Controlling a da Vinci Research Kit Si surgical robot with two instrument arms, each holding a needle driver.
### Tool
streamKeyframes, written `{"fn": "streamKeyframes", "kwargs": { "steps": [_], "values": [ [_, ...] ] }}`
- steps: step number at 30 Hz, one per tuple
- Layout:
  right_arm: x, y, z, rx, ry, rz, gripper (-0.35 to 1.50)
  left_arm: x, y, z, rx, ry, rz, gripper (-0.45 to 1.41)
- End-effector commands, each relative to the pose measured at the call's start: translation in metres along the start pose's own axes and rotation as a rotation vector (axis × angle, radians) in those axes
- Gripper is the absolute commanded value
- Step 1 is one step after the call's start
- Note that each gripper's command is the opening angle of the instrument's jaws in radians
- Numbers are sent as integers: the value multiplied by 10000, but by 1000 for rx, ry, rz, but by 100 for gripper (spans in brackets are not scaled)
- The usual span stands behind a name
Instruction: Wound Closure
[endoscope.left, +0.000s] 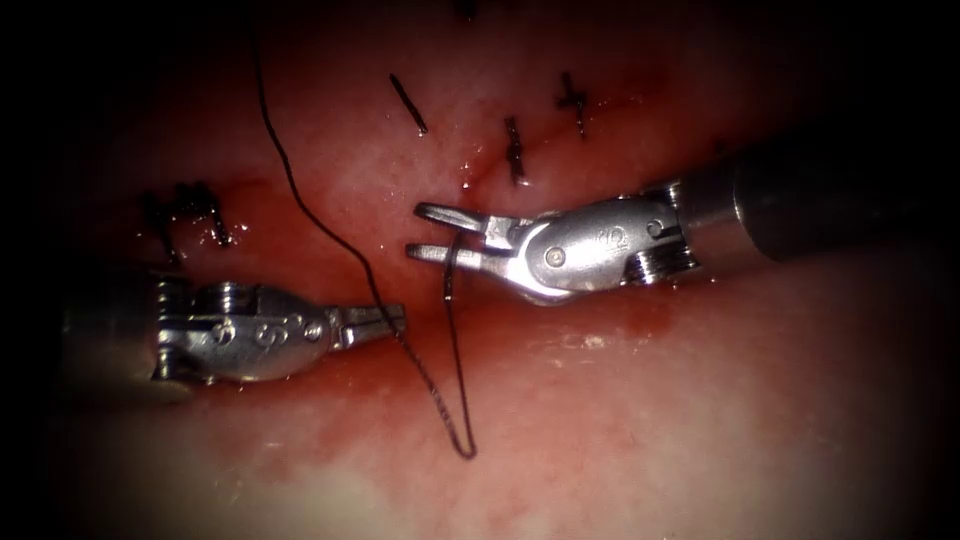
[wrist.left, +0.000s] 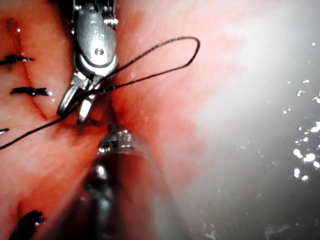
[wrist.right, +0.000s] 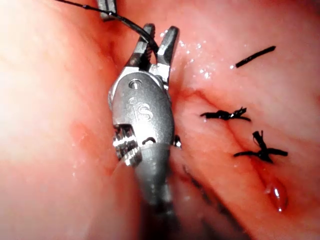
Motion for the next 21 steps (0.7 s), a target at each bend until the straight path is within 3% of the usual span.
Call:
{"fn": "streamKeyframes", "kwargs": {
  "steps": [1, 21],
  "values": [
    [-4, -11, 7, 3, 2, 2, -35, -1, 9, 7, -4, 0, -1, -18],
    [-28, -39, 4, 102, -73, 49, -35, -3, 8, 6, 1, -3, -9, -23]
  ]
}}
